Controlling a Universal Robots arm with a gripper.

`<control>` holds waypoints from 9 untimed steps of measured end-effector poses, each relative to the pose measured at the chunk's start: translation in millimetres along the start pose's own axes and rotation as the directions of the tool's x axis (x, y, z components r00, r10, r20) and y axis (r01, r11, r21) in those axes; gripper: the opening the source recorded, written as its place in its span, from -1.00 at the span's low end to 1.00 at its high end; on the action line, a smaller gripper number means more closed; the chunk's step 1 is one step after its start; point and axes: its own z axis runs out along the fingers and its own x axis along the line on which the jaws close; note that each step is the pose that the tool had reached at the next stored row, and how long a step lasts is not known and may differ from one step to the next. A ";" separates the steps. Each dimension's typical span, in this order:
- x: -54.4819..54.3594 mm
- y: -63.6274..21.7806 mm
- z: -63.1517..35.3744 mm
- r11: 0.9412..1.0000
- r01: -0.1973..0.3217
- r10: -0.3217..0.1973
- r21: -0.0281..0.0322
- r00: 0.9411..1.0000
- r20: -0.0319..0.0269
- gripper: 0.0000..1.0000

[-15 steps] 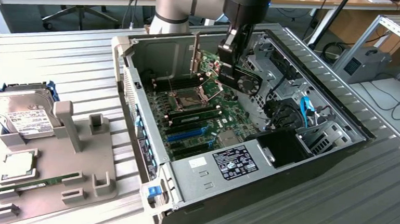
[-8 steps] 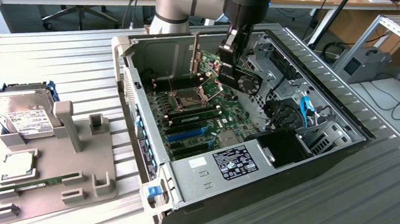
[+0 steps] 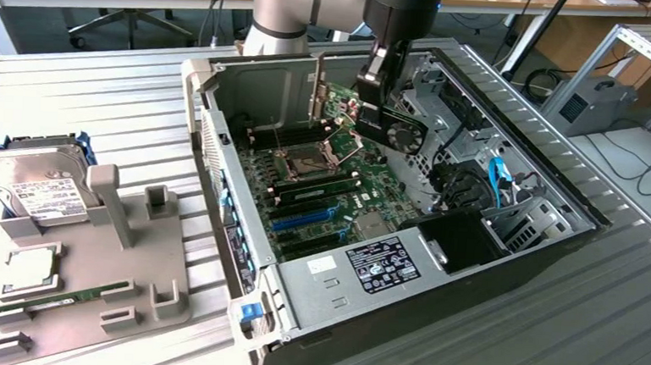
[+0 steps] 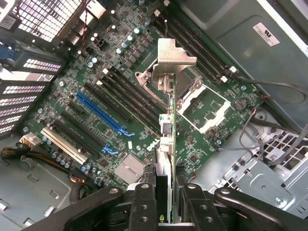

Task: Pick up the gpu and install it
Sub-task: 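Insert the gpu into the slot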

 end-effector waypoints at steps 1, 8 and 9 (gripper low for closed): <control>0.0 0.0 0.0 1.000 0.002 -0.002 0.000 1.000 0.000 -0.48; 0.0 0.0 0.0 1.000 0.019 -0.019 -0.001 1.000 0.002 -0.48; 0.0 0.0 0.0 1.000 0.021 -0.021 -0.001 1.000 0.002 -0.48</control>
